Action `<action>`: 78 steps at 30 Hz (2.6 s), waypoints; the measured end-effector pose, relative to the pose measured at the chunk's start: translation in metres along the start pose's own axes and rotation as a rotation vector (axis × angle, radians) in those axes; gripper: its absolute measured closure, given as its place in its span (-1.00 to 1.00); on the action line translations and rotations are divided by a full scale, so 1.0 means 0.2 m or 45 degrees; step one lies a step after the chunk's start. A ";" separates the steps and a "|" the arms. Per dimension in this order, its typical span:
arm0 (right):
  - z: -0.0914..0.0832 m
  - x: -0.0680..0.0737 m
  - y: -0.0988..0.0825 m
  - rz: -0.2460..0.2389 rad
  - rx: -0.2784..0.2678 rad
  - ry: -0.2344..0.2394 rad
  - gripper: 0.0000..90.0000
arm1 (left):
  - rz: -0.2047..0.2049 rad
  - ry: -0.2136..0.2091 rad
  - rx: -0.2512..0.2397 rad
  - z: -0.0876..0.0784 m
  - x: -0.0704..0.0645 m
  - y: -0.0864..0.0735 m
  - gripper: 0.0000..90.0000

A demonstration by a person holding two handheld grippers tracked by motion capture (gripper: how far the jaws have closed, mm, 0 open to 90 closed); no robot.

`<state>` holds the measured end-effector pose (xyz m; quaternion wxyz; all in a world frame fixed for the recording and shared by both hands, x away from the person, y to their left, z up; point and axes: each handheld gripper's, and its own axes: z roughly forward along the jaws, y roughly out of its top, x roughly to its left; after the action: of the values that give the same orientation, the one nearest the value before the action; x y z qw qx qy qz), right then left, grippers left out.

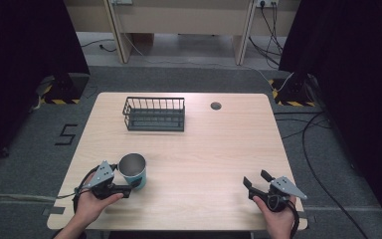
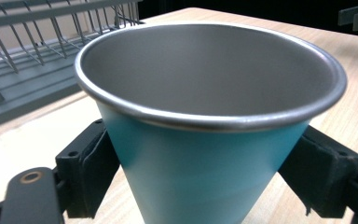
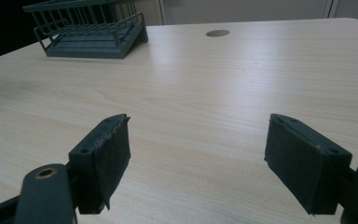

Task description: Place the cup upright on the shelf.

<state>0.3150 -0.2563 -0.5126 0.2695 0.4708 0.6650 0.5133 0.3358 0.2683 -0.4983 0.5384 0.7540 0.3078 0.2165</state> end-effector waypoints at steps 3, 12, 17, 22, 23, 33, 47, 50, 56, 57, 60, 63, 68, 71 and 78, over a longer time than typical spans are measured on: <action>0.00 0.00 0.00 0.003 -0.002 0.001 -0.49 | 0.005 0.010 -0.009 -0.01 0.00 0.01 -0.63; 0.00 0.00 0.00 0.005 0.003 0.005 -0.49 | 0.026 0.032 -0.033 -0.03 0.01 0.04 -0.63; 0.00 0.00 0.00 0.008 0.006 0.004 -0.49 | 0.027 0.056 -0.045 -0.04 0.03 0.07 -0.63; 0.00 0.00 0.00 0.012 0.004 0.005 -0.48 | 0.030 0.068 -0.066 -0.05 0.04 0.11 -0.63; 0.00 0.00 0.00 0.013 0.004 0.005 -0.48 | 0.031 0.069 -0.070 -0.05 0.04 0.12 -0.63; 0.00 0.00 0.00 0.013 0.002 0.011 -0.44 | 0.034 0.076 -0.111 -0.03 0.07 0.19 -0.63; 0.00 0.00 0.00 0.000 0.010 0.014 -0.43 | 0.050 0.090 -0.135 -0.02 0.10 0.27 -0.63; 0.00 0.00 0.00 0.000 0.009 0.016 -0.42 | 0.057 0.090 -0.141 -0.02 0.10 0.29 -0.63; 0.00 0.00 0.00 -0.003 0.013 0.017 -0.41 | 0.069 0.084 -0.151 0.01 0.10 0.32 -0.63; 0.00 0.00 0.00 -0.003 0.013 0.017 -0.41 | 0.070 0.083 -0.152 0.01 0.10 0.33 -0.63; 0.00 0.00 0.00 -0.002 0.011 0.017 -0.41 | 0.070 0.080 -0.152 0.02 0.10 0.34 -0.63; 0.00 0.00 0.00 -0.004 0.013 0.018 -0.41 | 0.072 0.078 -0.151 0.04 0.10 0.35 -0.63; 0.00 0.00 0.00 -0.002 0.011 0.018 -0.41 | 0.077 0.076 -0.148 0.06 0.10 0.37 -0.63; 0.00 0.00 0.00 0.000 0.013 0.018 -0.41 | 0.082 0.074 -0.153 0.07 0.10 0.38 -0.63; 0.00 0.00 0.00 0.002 0.010 0.016 -0.42 | 0.081 0.078 -0.166 0.09 0.12 0.41 -0.63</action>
<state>0.3154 -0.2560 -0.5124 0.2632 0.4691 0.6682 0.5140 0.3833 0.2539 -0.4269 0.5694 0.7198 0.2852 0.2763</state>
